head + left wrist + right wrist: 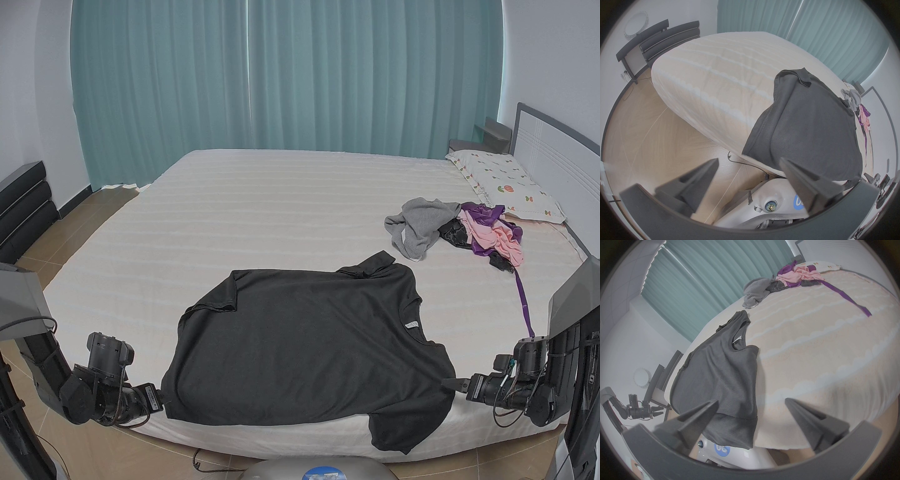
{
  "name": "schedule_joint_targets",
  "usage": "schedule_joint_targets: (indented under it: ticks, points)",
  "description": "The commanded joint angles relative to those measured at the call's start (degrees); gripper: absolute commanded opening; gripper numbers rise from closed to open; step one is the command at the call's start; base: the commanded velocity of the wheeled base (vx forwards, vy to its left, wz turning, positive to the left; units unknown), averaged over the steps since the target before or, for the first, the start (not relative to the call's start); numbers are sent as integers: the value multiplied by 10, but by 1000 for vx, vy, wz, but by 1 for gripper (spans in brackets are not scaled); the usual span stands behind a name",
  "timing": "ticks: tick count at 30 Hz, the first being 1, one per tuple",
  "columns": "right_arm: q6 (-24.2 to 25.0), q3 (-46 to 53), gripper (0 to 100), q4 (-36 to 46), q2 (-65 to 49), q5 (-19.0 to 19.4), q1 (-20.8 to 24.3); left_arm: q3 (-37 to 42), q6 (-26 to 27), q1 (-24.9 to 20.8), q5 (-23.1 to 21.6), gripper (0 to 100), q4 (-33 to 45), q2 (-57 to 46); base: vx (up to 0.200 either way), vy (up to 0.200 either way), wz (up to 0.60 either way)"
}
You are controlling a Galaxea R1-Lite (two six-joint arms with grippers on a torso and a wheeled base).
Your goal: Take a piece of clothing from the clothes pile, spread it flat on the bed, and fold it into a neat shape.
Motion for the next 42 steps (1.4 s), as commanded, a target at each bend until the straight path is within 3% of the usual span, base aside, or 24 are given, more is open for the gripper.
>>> schedule_joint_targets:
  ticks: [1, 9, 14, 19, 30, 42]
  points:
    - [15, 2, 100, -9, -5, 4, 5, -2, -4, 1, 0, 100, -3, -2, 0, 0, 0]
    - [100, -2, 100, -9, -65, 4, 32, -11, -3, 12, -8, 100, -11, -86, 0, 0, 0]
    - [102, -3, 100, -9, -70, 1, 36, -17, -13, 12, -19, 100, -12, -107, 0, 0, 0]
    - [102, -6, 100, -9, -89, -1, 17, -35, -74, 13, -45, 100, -13, -114, 0, 0, 0]
    - [102, -6, 100, -9, -94, -1, 18, -35, -76, 22, -68, 100, -11, -112, 0, 164, 0]
    - [102, -6, 100, -9, -93, -1, 19, -42, -109, 26, -110, 100, -14, -111, 0, 0, 0]
